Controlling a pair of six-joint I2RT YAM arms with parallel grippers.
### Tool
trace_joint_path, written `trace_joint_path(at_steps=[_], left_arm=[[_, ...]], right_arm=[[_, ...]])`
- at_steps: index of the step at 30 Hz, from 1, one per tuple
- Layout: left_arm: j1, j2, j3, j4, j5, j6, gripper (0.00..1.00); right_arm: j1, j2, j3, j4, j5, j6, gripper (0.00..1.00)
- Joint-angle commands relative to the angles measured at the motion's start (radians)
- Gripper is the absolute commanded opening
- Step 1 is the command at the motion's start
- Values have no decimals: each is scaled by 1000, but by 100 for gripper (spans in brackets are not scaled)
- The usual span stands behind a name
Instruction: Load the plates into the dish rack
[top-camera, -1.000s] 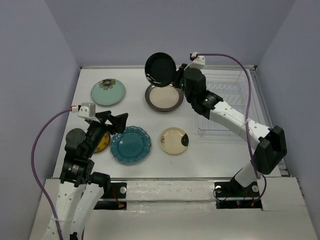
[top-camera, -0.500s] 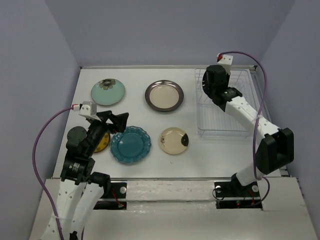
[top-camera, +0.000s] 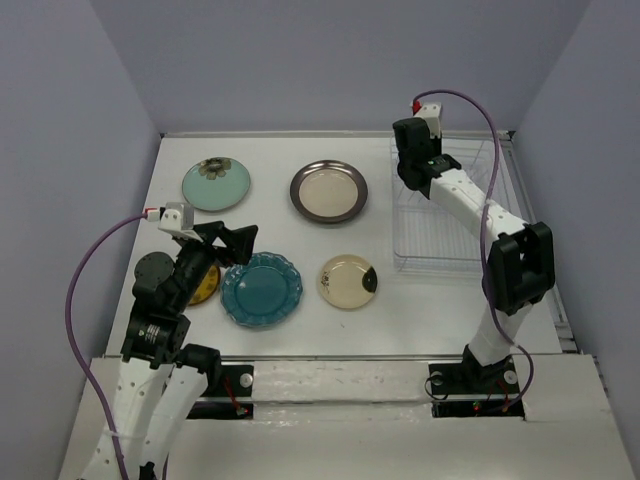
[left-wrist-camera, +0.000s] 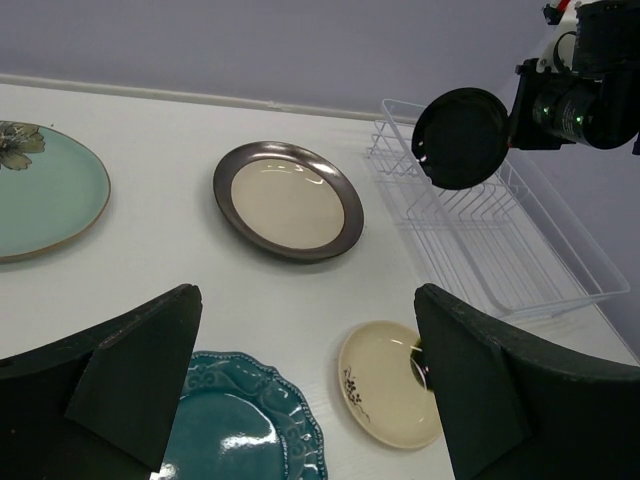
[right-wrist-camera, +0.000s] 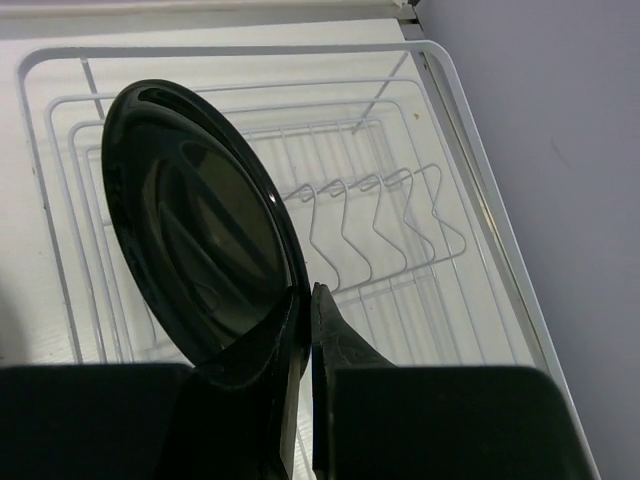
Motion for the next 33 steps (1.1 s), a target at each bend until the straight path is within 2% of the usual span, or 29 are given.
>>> trace_joint_path(at_steps=[1,4,7,17,24,31,33], left_arm=[[1,-12,17,34,15,3,99],[0,-12,17,32,16,3,99],[0,-14,17,32,15,2,99],[0,-14,17,32,16,3,99],[0,-18,17,29,13,3,99],[0,-25,17,29,10,3,99],[0,-25,17,29,9,3,99]], right_arm=[[-5,25,74,-45,43,-21,7],[-5,27,79,-47,17,-15,7],[-5,32,88,-62,89,-17,7],[-5,-48,92,-67,54,-17,7],[-5,-2,103,-102,21,20,7],[-5,116,172,-111,31,-1,7],[-5,130,183,-124,28,14,17]])
